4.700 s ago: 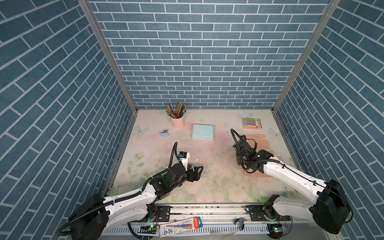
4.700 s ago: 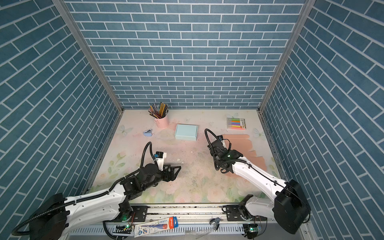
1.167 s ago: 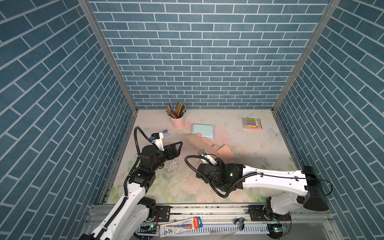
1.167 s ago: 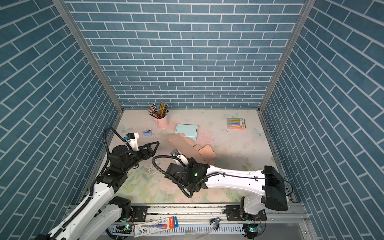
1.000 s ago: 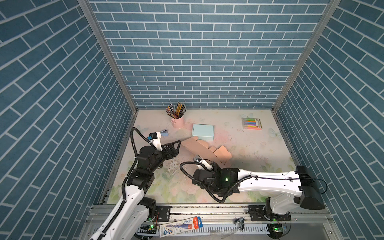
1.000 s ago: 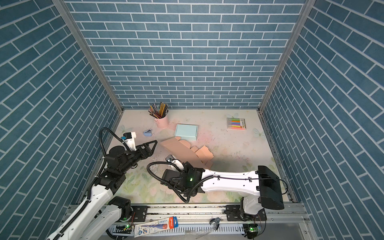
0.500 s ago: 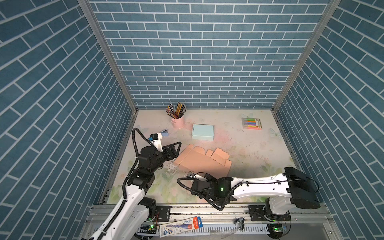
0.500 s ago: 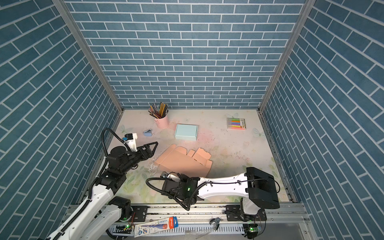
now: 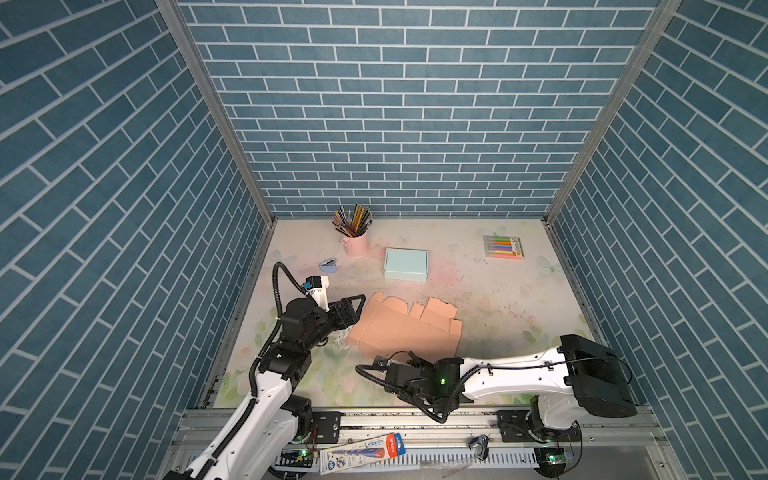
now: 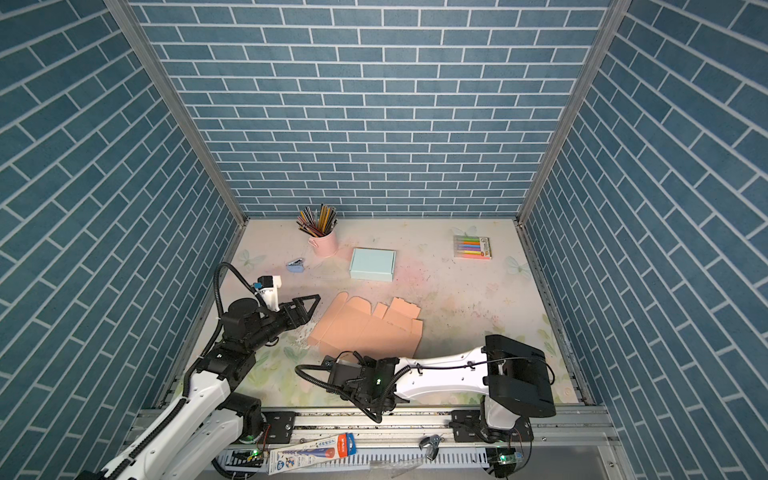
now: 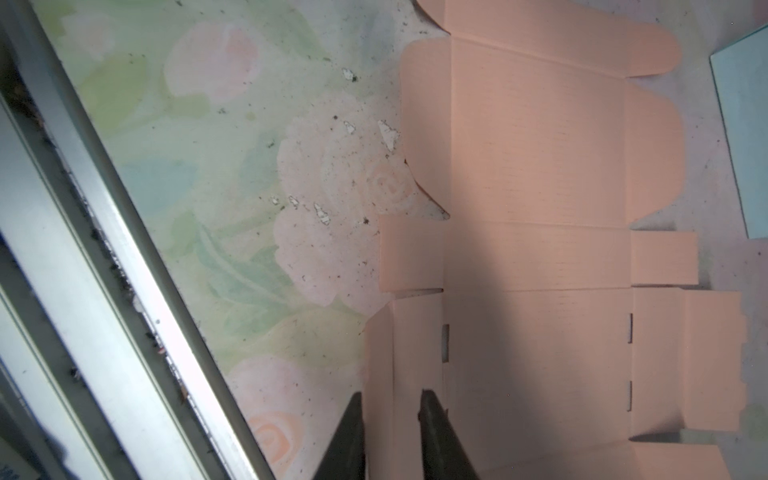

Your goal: Fold the paper box

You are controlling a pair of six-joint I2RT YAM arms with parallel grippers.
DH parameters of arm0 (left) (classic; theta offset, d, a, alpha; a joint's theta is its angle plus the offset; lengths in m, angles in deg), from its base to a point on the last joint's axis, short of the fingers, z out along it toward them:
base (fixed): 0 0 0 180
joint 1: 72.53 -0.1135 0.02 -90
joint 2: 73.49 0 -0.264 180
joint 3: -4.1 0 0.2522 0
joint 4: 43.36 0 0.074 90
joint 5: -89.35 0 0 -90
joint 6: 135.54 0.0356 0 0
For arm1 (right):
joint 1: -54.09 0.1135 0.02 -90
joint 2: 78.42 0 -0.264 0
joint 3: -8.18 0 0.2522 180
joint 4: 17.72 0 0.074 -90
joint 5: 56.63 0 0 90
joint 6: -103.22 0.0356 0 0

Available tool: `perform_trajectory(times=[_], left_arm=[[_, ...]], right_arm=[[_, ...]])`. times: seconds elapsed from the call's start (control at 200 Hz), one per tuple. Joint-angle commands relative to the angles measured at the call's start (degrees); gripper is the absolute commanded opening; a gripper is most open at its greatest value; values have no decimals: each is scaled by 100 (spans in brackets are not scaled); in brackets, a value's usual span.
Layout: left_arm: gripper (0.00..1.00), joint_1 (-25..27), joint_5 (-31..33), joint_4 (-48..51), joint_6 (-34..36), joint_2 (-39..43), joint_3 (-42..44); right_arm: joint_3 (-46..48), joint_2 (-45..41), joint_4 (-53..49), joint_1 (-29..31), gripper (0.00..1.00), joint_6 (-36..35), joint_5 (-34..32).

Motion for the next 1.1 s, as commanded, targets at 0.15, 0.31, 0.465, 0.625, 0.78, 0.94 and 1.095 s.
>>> perform_trajectory(times=[0.15, 0.31, 0.465, 0.625, 0.78, 0.94, 1.095], left_arm=[[88, -37, -203, -241, 83, 54, 95], [88, -5, -340, -349, 84, 10, 190], [88, 197, -327, -352, 169, -16, 254], [88, 456, -304, -365, 315, -51, 346], [88, 740, -470, -557, 434, -224, 407], [88, 1179, -764, -1096, 356, -357, 585], [88, 1893, -314, -1027, 528, -434, 548]], right_arm=[[88, -787, 154, 16, 43, 581, 345], [269, -1312, 245, -191, 49, 1551, 265], [963, -2114, 545, -992, 49, 3133, 905], [1859, -3043, 1140, -1159, 51, 4070, 907], [2320, -3456, 994, -1257, 52, 4738, 830], [3062, -4164, 1266, -1586, 52, 5167, 959], [3642, -4796, 1238, -2057, 52, 5400, 1181]])
